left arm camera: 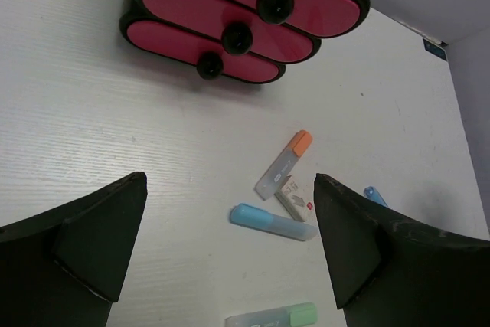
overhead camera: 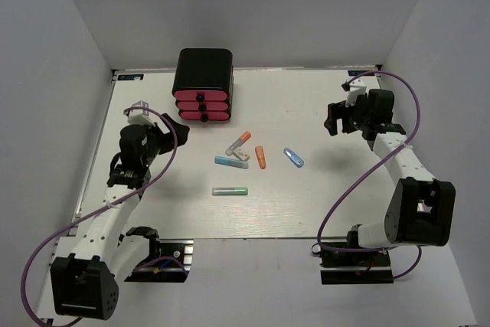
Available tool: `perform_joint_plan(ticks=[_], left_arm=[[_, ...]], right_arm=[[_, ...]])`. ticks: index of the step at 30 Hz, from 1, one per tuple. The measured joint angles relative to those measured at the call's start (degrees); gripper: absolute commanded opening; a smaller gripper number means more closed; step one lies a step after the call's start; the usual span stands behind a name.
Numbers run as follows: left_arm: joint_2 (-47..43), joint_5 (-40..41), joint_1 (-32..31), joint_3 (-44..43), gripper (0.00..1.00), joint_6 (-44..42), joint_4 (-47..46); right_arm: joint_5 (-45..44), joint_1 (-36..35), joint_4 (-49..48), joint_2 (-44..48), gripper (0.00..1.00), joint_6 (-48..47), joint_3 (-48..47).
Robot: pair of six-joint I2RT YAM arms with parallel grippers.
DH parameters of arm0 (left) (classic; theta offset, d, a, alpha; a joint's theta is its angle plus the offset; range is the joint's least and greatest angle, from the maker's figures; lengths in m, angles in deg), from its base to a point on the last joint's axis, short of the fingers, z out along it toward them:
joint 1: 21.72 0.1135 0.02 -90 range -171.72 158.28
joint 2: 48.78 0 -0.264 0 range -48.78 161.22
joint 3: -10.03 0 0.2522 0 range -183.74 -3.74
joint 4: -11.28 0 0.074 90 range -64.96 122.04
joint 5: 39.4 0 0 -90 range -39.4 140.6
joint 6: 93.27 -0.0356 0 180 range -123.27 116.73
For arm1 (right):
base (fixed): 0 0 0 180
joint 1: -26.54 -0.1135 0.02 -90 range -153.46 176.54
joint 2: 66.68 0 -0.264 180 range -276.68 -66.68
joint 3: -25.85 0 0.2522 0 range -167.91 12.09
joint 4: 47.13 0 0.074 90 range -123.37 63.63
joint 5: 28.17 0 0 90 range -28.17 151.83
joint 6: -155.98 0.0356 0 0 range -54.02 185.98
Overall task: Sort the stationery into containers
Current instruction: Open the drawer in the storage box.
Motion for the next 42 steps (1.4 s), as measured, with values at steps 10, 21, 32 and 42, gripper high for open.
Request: perform_joint_plan(ticks=[10, 21, 32, 42], left_arm=[[9.99, -6.1, -0.44, -3.15, 0.61, 1.73, -5.7], [24.94, -11.06, -0.48, -10.78, 0.64, 3.52, -12.44], [38.27, -12.02, -0.48, -24.83, 0.69, 2.1, -12.04], [43.74, -12.0, -0.79, -28.3, 0.66, 0.11, -9.49]], right_arm=[[9.33, 0.0, 0.83, 0.07, 0.72, -7.45, -0.26], [19.23, -1.46, 3.41, -1.38, 0.67, -10.49, -1.81], [20.61, -1.97, 1.51, -2.21, 0.72, -9.09, -1.81], [20.63, -2.62, 1.03, -3.32, 0.72, -9.11, -1.86]])
